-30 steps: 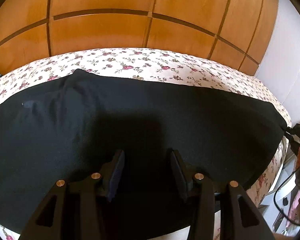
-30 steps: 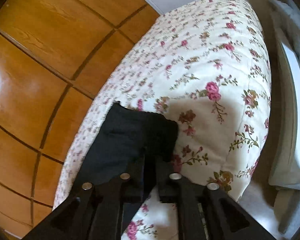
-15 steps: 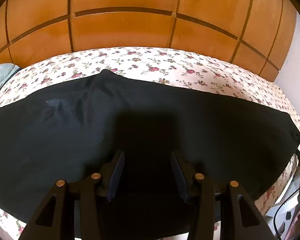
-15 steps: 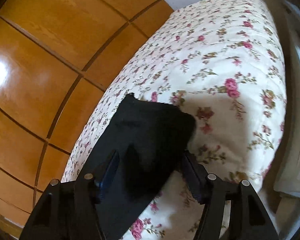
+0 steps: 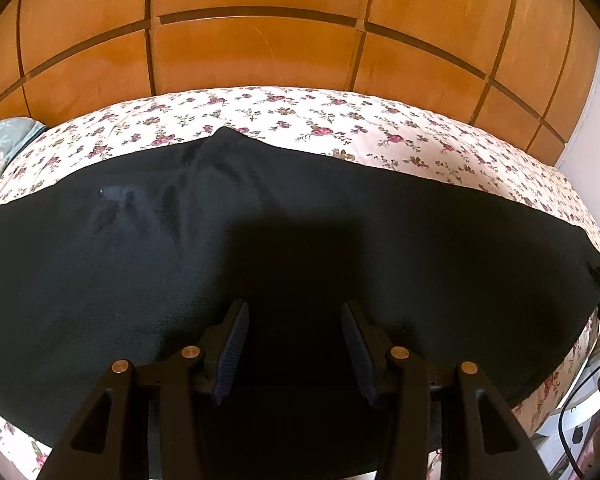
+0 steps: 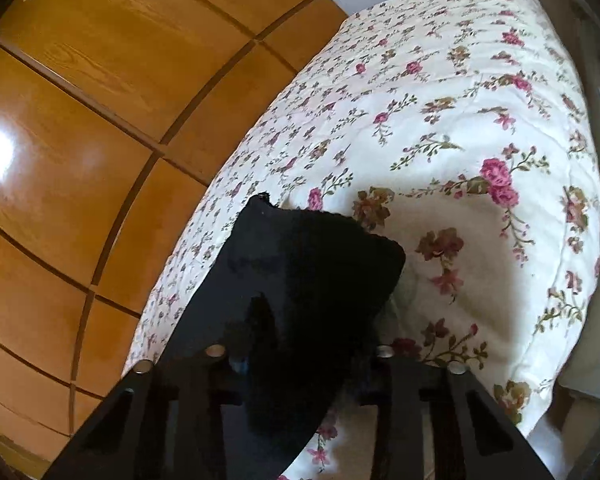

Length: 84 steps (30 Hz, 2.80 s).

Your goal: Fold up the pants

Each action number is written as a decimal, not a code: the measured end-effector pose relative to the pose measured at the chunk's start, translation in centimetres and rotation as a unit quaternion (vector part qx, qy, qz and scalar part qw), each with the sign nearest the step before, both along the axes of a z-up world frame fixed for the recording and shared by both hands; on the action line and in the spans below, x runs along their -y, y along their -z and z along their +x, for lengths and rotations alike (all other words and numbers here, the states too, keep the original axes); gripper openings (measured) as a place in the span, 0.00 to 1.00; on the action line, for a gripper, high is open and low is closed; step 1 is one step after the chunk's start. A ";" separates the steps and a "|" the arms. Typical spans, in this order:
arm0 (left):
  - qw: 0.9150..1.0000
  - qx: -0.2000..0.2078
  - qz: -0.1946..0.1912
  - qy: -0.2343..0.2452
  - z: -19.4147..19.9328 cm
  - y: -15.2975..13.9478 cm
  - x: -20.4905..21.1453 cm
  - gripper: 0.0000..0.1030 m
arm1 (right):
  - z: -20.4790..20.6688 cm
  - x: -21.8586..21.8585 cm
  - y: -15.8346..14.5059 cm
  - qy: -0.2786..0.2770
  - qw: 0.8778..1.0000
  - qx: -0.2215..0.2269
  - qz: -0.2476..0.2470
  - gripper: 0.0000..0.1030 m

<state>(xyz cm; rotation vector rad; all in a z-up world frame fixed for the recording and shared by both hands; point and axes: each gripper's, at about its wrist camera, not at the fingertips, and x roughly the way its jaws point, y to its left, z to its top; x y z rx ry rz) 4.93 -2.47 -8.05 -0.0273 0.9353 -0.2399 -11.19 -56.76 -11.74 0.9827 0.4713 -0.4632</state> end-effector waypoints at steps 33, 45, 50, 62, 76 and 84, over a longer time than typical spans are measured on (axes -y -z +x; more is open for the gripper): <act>0.994 0.036 -0.038 -0.101 -1.4 0.1 -7.5 0.50 | 0.6 -9.6 -14.0 -0.076 0.989 0.056 -0.110 0.18; 0.991 0.042 -0.058 -0.116 -2.3 0.0 -9.4 0.50 | 4.9 -21.9 -18.6 -0.219 0.947 0.086 -0.218 0.18; 0.993 0.042 -0.050 -0.096 -2.8 0.2 -9.3 0.50 | 7.5 -27.5 -17.6 -0.295 0.922 0.078 -0.240 0.18; 0.995 0.038 -0.055 -0.080 -3.4 0.3 -9.7 0.50 | 12.4 -37.7 -11.0 -0.434 0.858 0.019 -0.273 0.18; 0.987 0.032 -0.139 -0.069 -3.6 -0.4 -9.9 0.50 | 12.5 -43.0 -1.8 -0.538 0.789 -0.043 -0.295 0.63; 0.970 0.020 -0.242 -0.021 -1.5 -2.2 -7.8 0.67 | 8.5 -35.9 -5.0 -0.516 0.828 0.060 -0.212 0.63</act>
